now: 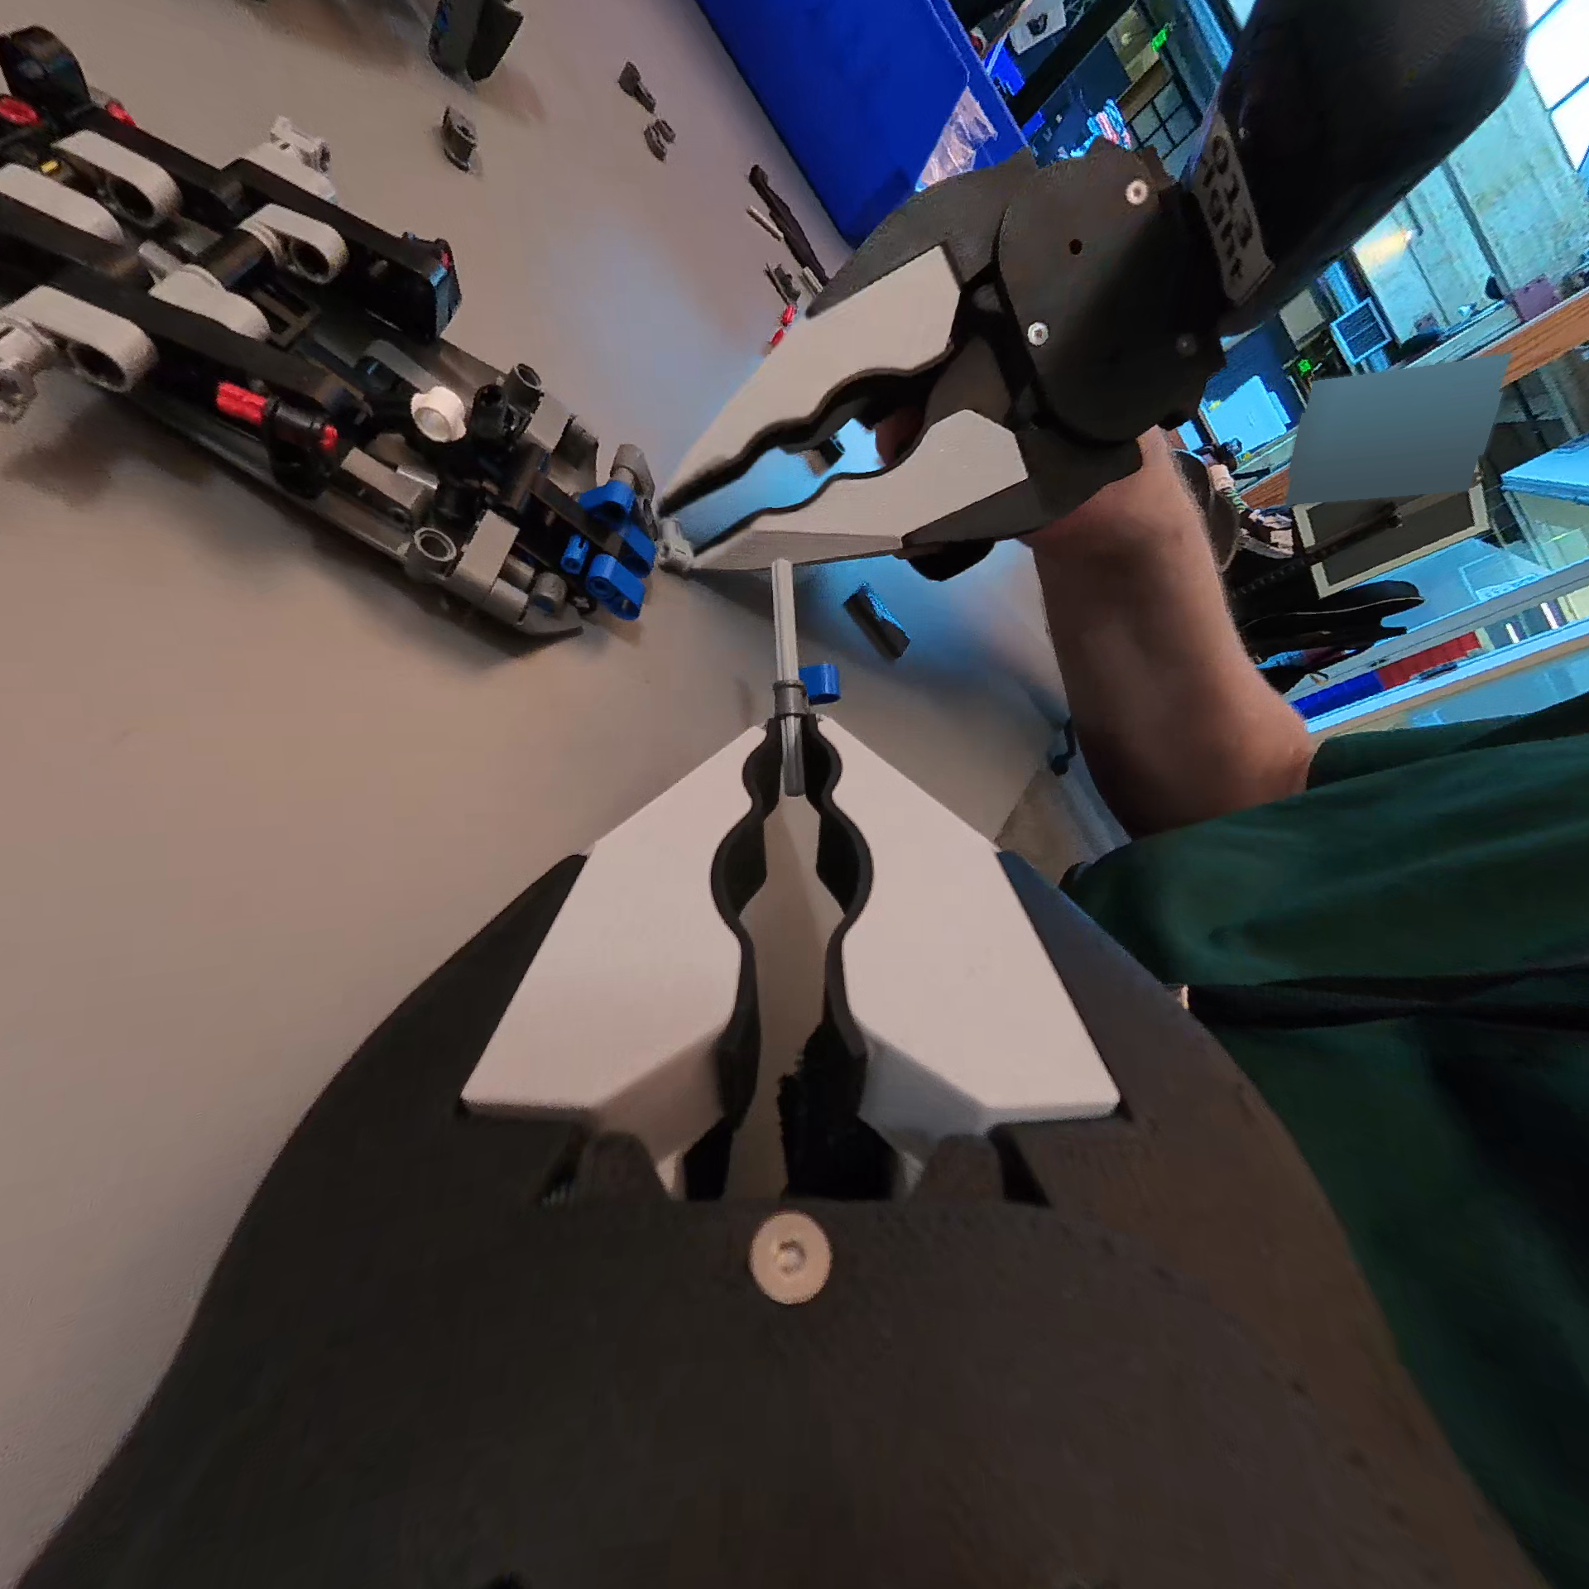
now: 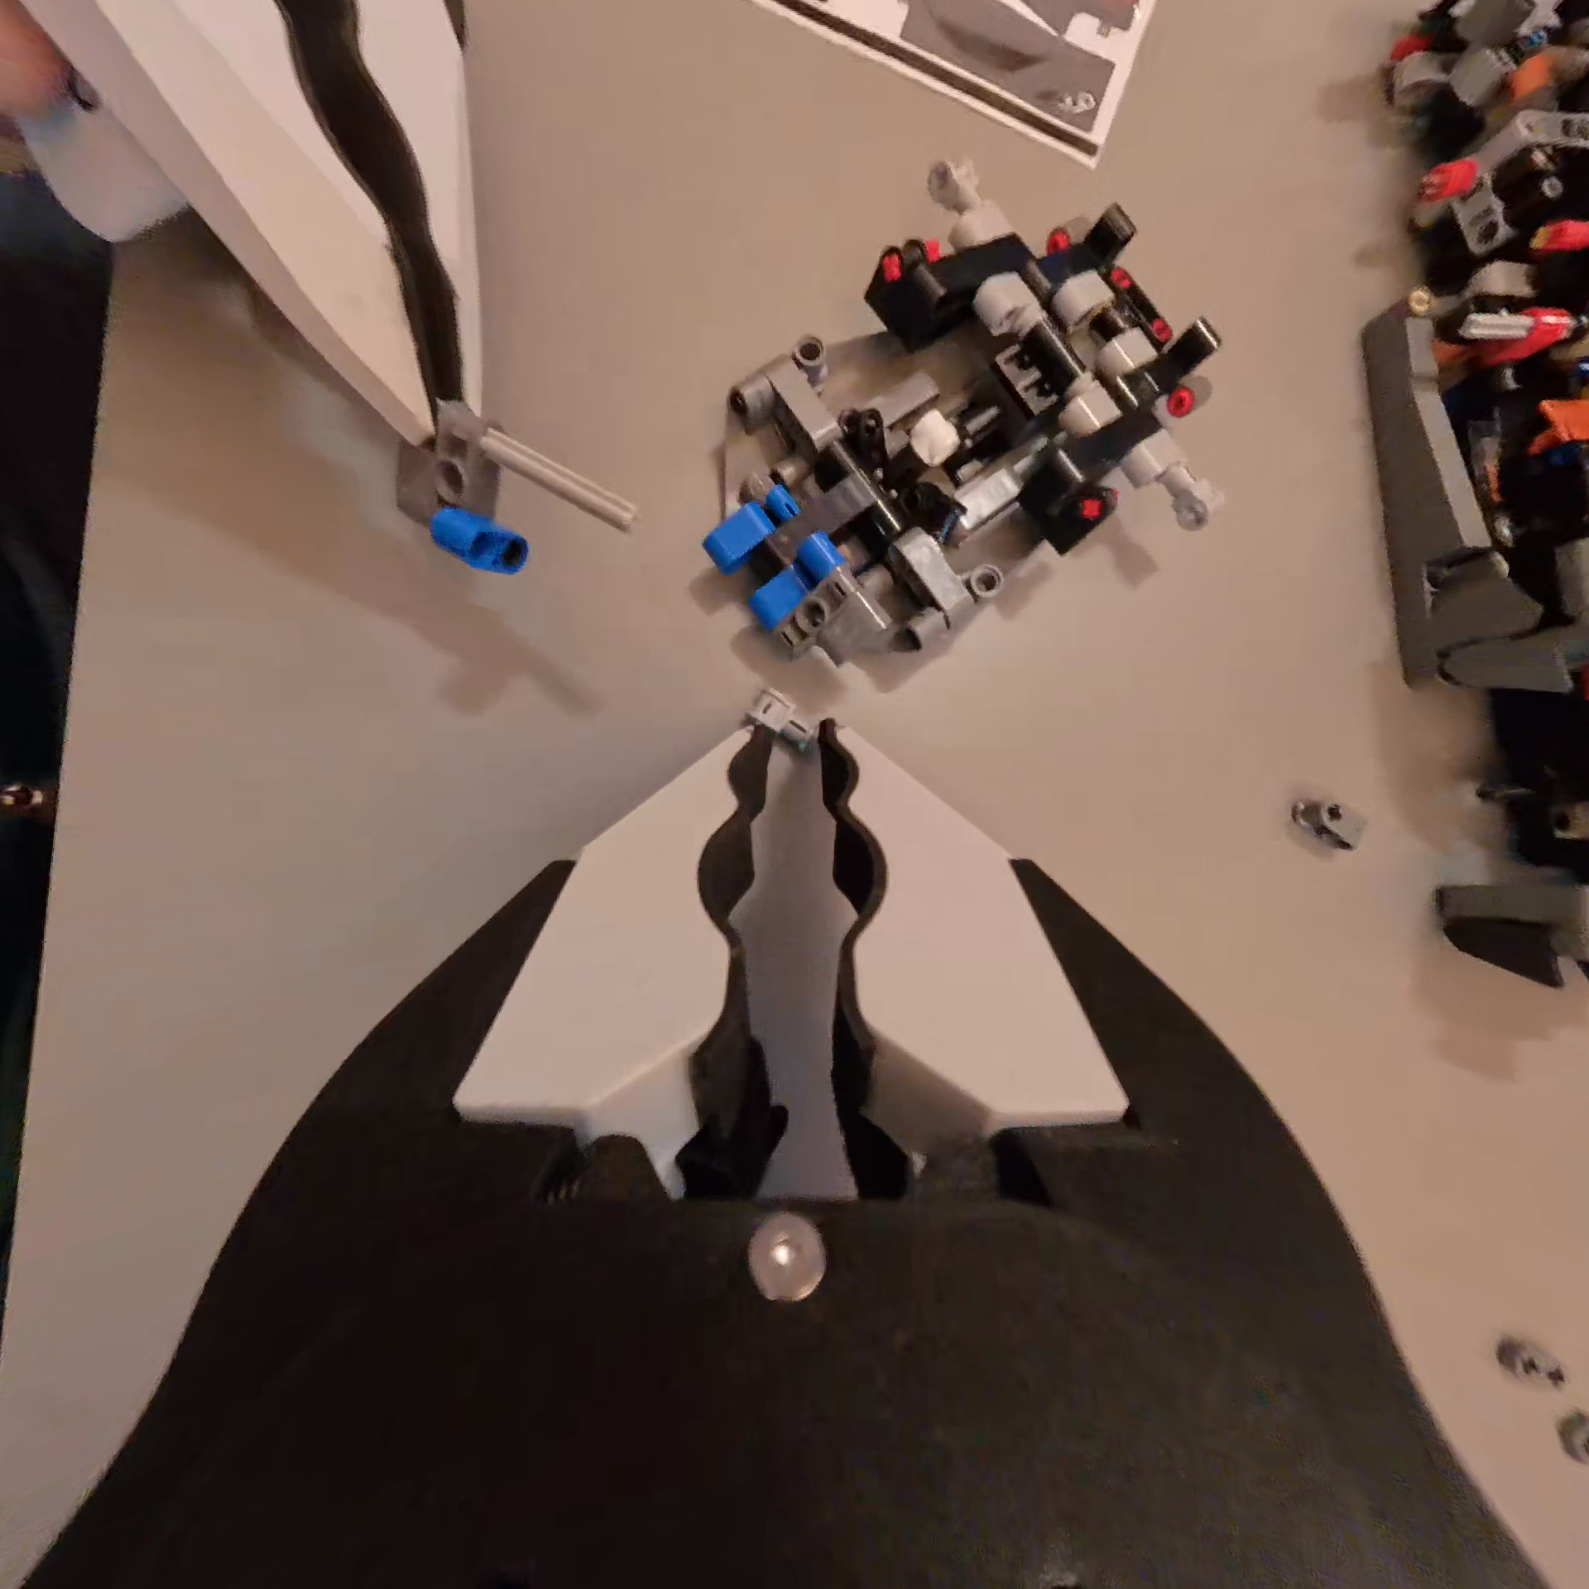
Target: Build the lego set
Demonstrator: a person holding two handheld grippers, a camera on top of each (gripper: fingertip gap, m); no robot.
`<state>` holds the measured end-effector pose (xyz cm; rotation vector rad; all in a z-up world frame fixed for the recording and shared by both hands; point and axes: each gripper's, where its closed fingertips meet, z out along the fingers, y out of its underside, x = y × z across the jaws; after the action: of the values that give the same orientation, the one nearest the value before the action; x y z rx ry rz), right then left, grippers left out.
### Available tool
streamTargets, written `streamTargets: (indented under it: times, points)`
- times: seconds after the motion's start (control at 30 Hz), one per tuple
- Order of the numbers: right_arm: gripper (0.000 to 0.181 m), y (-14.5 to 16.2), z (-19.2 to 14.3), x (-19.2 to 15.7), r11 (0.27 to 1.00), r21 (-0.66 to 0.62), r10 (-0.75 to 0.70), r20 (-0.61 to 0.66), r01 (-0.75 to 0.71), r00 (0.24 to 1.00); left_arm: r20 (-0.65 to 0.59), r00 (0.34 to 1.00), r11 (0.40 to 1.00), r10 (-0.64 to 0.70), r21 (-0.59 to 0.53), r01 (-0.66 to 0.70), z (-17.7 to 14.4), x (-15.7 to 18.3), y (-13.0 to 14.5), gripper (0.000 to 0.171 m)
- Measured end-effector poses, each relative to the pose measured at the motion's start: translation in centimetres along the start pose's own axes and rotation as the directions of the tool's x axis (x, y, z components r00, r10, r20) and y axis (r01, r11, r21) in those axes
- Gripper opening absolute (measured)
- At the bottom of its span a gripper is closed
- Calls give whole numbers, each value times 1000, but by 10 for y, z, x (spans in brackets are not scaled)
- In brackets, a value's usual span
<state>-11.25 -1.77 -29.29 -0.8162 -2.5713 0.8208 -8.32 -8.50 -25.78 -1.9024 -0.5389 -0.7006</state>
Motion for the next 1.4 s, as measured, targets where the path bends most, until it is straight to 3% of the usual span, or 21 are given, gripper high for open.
streamTargets:
  times: [0.13,0.37,0.47,0.6,0.8,0.97,1.4]
  points:
    - [0,-2,2,-4,1000,4,-3,39,3,999,-17,999,999,-47,-11,46,0,-2,0,2]
    - [0,4,-8,-13,999,23,43,62,-45,997,-1,999,998,-46,-40,46,-1,-5,1,2]
    - [16,-2,-13,-29,997,50,49,116,-55,992,16,1000,998,-26,-52,26,-1,-6,2,2]
    - [22,-12,-15,-61,998,65,7,164,-18,986,36,999,998,-1,-56,3,-3,-7,3,2]
    - [26,-19,-2,-81,996,41,73,103,-78,992,68,997,998,31,-61,-27,-8,-10,4,2]
    - [18,-21,4,-80,998,47,51,25,-52,998,76,996,997,49,-58,-45,-13,-12,4,2]
    - [24,-18,-10,-68,982,80,168,43,-171,985,68,993,993,98,-69,-93,-21,-15,1,2]
